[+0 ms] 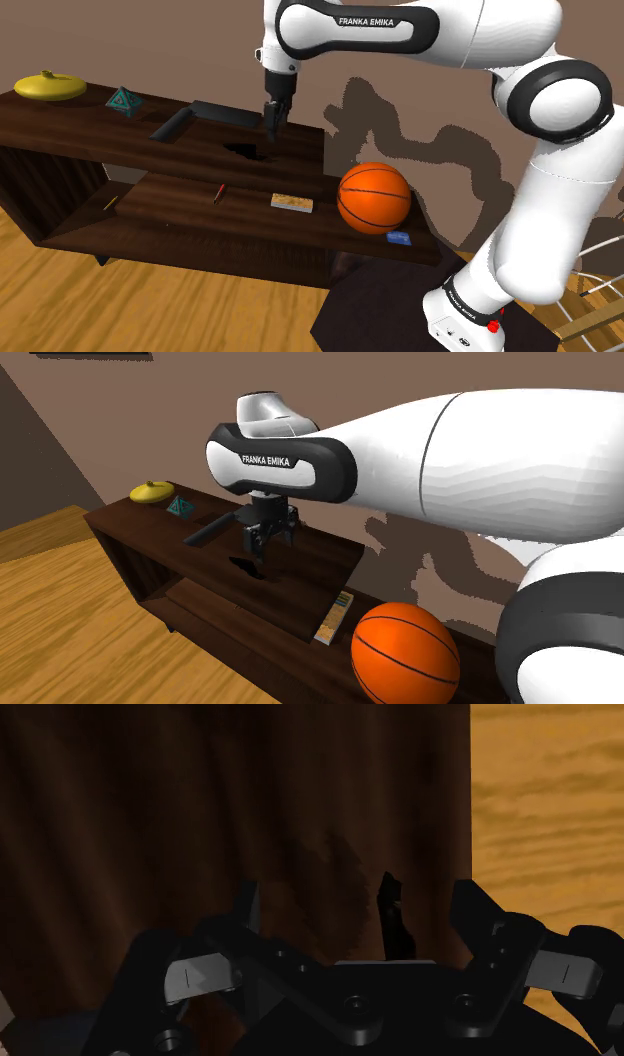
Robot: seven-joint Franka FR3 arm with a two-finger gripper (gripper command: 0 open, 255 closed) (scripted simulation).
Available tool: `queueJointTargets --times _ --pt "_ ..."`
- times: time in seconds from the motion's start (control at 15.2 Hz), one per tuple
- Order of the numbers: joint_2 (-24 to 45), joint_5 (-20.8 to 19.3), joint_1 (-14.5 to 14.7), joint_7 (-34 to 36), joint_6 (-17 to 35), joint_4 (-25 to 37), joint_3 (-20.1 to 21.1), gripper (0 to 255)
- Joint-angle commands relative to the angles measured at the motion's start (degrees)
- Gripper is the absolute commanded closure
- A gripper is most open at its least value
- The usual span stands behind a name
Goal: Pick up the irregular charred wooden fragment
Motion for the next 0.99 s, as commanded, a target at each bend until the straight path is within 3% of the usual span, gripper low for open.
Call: queueJointTargets --times 0.0,0.33,0.92 --pt "5.3 -1.2 1.6 -0.9 -2.0 6.7 0.8 0" --pt "16.4 -3.8 6.0 -3.1 -6.9 21.5 2.0 0" --pt "15.8 -3.7 5.4 -3.0 -0.7 14.7 1.9 0"
